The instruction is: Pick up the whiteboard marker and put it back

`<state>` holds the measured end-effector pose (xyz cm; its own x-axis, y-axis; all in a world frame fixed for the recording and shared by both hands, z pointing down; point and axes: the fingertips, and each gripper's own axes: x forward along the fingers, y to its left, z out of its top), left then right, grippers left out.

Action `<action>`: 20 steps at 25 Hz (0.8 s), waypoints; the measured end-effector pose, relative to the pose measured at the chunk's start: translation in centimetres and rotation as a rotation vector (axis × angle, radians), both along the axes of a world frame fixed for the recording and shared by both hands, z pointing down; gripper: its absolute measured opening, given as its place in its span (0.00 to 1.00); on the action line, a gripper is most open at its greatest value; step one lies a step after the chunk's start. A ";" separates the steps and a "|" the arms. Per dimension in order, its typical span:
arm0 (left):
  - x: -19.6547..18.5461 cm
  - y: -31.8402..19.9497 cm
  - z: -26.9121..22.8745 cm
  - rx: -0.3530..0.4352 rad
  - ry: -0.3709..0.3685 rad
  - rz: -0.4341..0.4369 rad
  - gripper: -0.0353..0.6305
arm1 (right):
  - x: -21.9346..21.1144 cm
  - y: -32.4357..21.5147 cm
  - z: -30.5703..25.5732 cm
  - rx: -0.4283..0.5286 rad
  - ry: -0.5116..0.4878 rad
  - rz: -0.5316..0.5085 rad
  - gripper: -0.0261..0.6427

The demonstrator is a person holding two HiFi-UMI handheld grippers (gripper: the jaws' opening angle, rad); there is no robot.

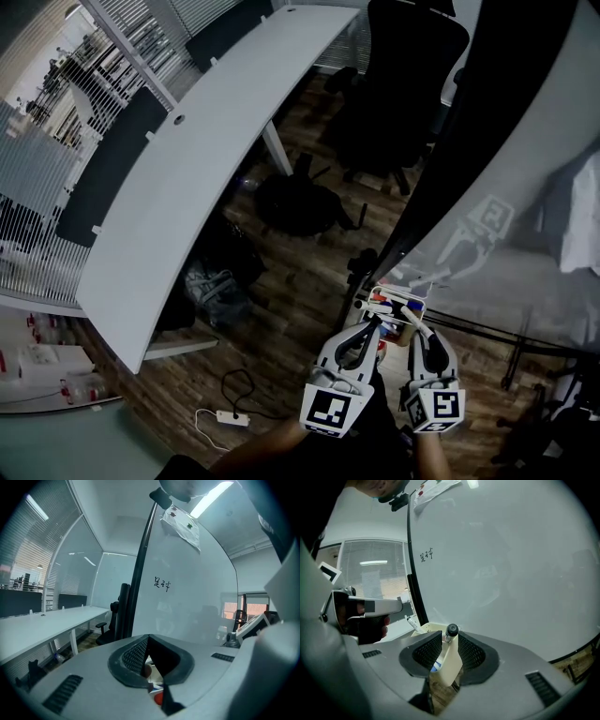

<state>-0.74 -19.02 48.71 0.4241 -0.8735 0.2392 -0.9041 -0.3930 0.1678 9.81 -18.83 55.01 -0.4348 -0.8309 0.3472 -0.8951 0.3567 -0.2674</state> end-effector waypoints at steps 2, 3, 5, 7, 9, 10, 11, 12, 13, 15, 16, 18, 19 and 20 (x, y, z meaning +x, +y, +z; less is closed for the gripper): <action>0.1 0.1 -0.2 0.006 0.007 -0.001 0.06 | 0.3 0.2 0.1 0.000 0.019 0.003 0.21; 0.2 0.2 -0.2 0.009 0.007 0.001 0.06 | 0.5 0.4 0.2 -0.004 0.033 0.004 0.21; 0.3 0.4 -0.3 0.014 0.006 0.007 0.06 | 0.6 0.8 0.3 -0.012 0.038 0.001 0.21; 0.3 0.7 -0.3 0.013 0.003 0.014 0.06 | 0.5 1.0 0.1 -0.005 0.025 0.006 0.21; 0.4 1.0 -0.4 0.019 0.008 0.014 0.06 | 0.7 1.1 0.0 0.006 0.004 0.021 0.21; 0.4 1.2 -0.5 0.022 0.010 0.015 0.06 | 0.8 1.3 0.0 0.004 0.000 0.028 0.21; 0.4 1.4 -0.6 0.023 0.010 0.017 0.06 | 0.8 1.6 0.0 -0.002 0.001 0.032 0.21; 0.4 1.6 -0.7 0.023 0.009 0.020 0.06 | 0.9 1.9 0.1 -0.006 0.004 0.032 0.21; 0.4 1.7 -0.9 0.026 0.011 0.020 0.06 | 0.9 2.1 0.0 -0.005 0.004 0.031 0.21; 0.5 2.0 -1.1 0.036 0.017 0.018 0.06 | 1.0 2.3 -0.2 0.008 0.004 0.032 0.21; 0.5 2.1 -1.2 0.037 0.016 0.021 0.06 | 1.0 2.6 -0.3 0.007 0.011 0.034 0.21; 0.5 2.5 -1.5 0.039 0.014 0.026 0.06 | 1.3 3.0 -0.5 0.007 0.034 0.044 0.20; 0.5 2.7 -1.7 0.042 0.017 0.026 0.06 | 1.4 3.2 -0.7 0.009 0.042 0.050 0.20; 0.6 2.9 -1.9 0.049 0.022 0.025 0.06 | 1.6 3.4 -1.0 0.012 0.046 0.056 0.20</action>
